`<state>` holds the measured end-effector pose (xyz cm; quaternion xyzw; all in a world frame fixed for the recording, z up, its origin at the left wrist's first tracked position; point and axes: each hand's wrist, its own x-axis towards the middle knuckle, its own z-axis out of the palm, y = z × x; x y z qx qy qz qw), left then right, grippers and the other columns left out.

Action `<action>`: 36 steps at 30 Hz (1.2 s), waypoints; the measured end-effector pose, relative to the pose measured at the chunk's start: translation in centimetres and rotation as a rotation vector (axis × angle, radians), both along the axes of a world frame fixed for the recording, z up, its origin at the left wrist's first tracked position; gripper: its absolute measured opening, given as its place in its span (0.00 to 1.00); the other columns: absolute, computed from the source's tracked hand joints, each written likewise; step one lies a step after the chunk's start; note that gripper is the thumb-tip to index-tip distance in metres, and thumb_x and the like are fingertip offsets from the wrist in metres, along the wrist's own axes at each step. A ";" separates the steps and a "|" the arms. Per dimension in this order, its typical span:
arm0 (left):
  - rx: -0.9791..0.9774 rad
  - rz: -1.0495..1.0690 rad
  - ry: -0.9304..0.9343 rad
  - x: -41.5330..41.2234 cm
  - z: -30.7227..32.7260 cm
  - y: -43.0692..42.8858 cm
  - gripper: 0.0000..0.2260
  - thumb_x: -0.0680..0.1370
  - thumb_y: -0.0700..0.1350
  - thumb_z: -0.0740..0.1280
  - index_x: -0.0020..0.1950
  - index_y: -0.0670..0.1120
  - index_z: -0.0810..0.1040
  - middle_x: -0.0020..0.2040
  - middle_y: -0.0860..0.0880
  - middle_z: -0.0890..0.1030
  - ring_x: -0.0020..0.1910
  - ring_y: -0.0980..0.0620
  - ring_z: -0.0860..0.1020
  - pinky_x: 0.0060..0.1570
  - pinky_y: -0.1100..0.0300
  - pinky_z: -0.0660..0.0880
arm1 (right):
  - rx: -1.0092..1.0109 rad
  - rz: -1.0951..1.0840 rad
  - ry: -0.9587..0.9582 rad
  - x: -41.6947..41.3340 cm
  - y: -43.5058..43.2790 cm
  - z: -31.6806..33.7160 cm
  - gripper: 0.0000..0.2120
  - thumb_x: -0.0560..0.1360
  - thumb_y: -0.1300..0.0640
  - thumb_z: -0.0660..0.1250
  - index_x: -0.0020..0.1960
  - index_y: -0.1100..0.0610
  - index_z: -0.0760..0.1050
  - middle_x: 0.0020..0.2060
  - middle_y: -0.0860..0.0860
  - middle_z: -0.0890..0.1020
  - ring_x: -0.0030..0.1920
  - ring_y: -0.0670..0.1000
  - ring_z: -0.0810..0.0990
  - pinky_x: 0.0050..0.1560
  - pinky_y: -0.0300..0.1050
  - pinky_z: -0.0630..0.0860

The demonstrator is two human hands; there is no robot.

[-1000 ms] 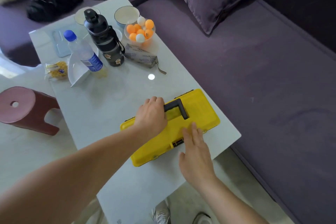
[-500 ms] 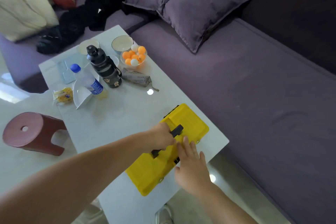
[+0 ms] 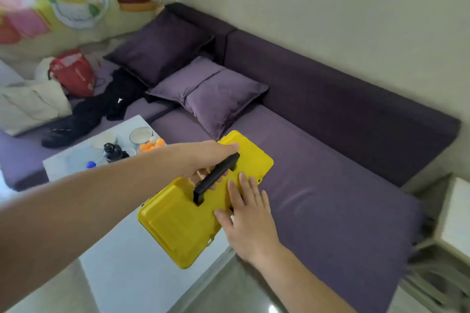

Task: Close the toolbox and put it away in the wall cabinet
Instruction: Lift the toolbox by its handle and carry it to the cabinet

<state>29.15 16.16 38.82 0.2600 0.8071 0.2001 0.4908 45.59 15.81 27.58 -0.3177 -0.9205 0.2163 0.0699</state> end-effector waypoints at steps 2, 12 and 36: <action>0.043 -0.017 0.046 3.3 4.5 1.8 0.31 0.74 0.70 0.56 0.42 0.42 0.78 0.36 0.45 0.80 0.30 0.45 0.79 0.36 0.58 0.79 | 0.054 -0.028 0.064 3.1 1.8 3.9 0.37 0.75 0.33 0.42 0.78 0.51 0.44 0.78 0.52 0.40 0.75 0.52 0.32 0.74 0.56 0.38; 0.233 -0.203 0.022 19.3 19.1 12.7 0.31 0.72 0.70 0.59 0.41 0.41 0.77 0.31 0.45 0.77 0.29 0.47 0.75 0.33 0.58 0.75 | 0.247 -0.259 0.327 19.5 9.8 17.5 0.36 0.74 0.30 0.39 0.77 0.46 0.51 0.78 0.44 0.42 0.75 0.47 0.31 0.75 0.53 0.40; 0.353 -0.924 -0.060 62.1 26.9 37.3 0.27 0.75 0.65 0.58 0.36 0.41 0.76 0.22 0.47 0.77 0.21 0.49 0.75 0.27 0.64 0.73 | 0.432 -0.927 0.344 57.8 26.0 24.9 0.34 0.74 0.29 0.46 0.75 0.44 0.57 0.78 0.41 0.49 0.75 0.41 0.37 0.76 0.49 0.46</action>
